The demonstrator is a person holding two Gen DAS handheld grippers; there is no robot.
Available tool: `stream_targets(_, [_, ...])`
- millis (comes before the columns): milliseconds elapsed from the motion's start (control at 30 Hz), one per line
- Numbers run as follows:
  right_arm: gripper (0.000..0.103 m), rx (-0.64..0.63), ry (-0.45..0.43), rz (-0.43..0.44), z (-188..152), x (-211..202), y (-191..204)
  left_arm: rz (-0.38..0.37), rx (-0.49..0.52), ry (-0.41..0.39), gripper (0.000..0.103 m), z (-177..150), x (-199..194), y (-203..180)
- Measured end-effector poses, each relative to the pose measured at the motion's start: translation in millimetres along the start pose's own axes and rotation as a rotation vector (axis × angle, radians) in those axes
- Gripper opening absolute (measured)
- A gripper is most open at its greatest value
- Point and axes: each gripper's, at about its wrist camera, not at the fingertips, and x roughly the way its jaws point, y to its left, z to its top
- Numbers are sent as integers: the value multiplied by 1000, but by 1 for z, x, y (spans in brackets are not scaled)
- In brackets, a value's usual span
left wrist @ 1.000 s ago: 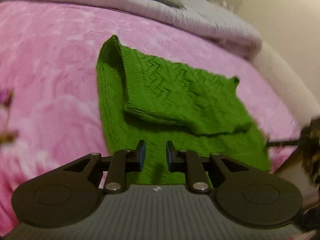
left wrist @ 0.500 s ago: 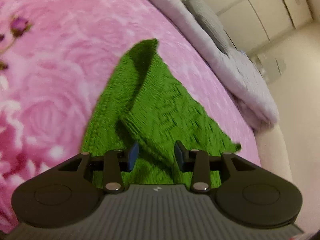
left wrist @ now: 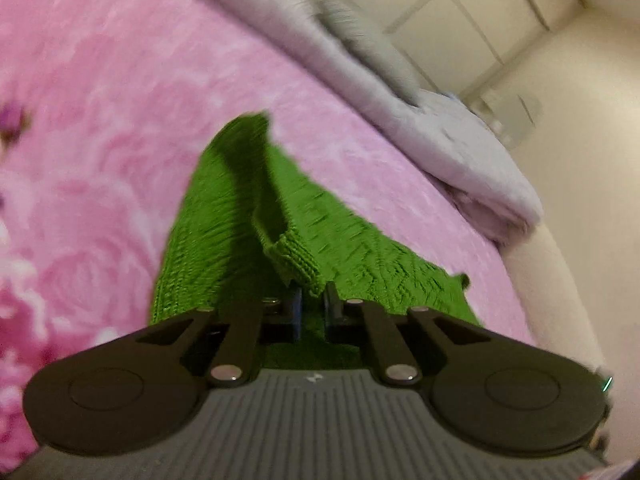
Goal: Fold clothes
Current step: 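Lift the hem with both grippers and fold it over toward the collar, then lower the folded hem onto the sweater body with both grippers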
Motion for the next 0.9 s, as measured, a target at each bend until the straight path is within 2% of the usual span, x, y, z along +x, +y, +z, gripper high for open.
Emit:
stream_targets(100, [10,-35,-4,-1,-7,-27,2,7,33,21,7,-22,-14,-1])
stream_targets(233, [10,-3,52,-77,-33,-35,-27,48,-2,63,7,-55,-22,13])
stream_targets(433, [10,-41,30,-47,-48,-64,-16,33,55,36,7,-58,-42,2])
stream_targets(500, [10,-58,25,-52,-49,-65,-13,53,88,45,7,-64,-39,-1])
stream_targets(567, [10,-80,30,-113,-54,-57,-17,110,116,79,9,-76,-29,2])
stream_targets(633, [10,-130,45,-219,-59,-43,-22,139,119,88,13,-85,-24,3])
stream_targets(700, [10,-165,26,-236,-62,-43,-18,147,117,68,17,-84,-31,0])
stream_targets(800, [10,-271,-11,-288,-67,-51,0,195,147,39,17,-74,-49,-4])
stream_targets(900, [10,-447,-91,-400,-77,-59,25,289,278,-35,15,-62,-69,-22])
